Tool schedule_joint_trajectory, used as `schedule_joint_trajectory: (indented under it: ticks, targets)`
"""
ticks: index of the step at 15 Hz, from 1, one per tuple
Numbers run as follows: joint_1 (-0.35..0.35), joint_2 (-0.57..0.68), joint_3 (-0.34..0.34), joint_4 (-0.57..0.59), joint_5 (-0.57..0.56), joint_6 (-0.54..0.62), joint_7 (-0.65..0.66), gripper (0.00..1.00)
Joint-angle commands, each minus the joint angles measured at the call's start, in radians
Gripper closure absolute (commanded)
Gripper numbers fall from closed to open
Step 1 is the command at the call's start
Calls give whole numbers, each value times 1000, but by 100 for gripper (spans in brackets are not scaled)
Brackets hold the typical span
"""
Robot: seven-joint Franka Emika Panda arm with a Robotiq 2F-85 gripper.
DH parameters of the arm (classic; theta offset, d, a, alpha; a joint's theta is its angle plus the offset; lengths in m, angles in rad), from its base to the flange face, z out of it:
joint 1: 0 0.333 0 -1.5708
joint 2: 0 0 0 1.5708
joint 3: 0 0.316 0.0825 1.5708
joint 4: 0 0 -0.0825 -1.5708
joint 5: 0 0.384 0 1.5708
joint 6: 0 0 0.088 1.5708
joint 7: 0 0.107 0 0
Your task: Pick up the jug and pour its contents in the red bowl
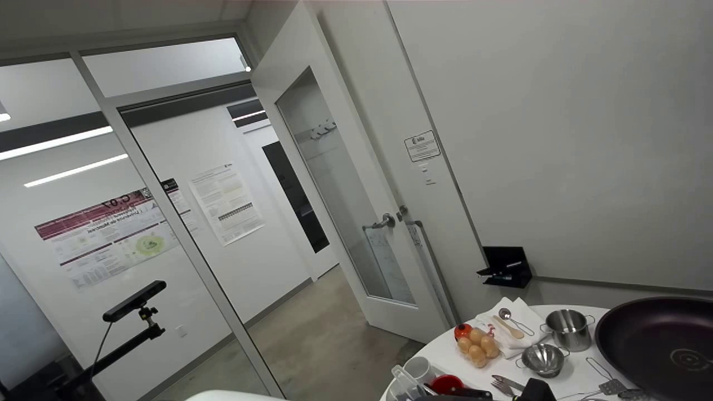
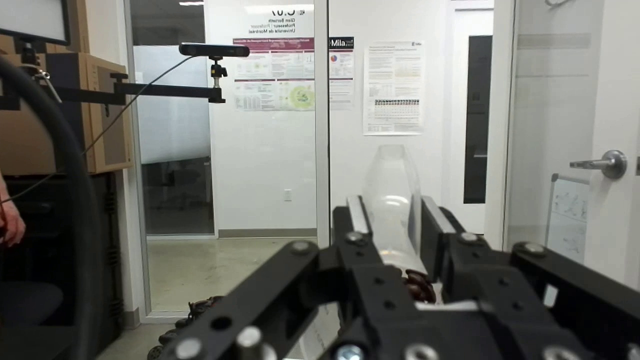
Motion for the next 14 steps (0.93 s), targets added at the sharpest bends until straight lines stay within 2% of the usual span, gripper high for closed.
schedule_joint_trajectory:
  ticks: [1, 8, 14]
  targets:
    - [-27, 47, 16, 63, 49, -62, 56, 93]
    - [-51, 85, 30, 92, 107, -130, 104, 93]
    - [-42, 88, 21, 96, 114, -119, 116, 93]
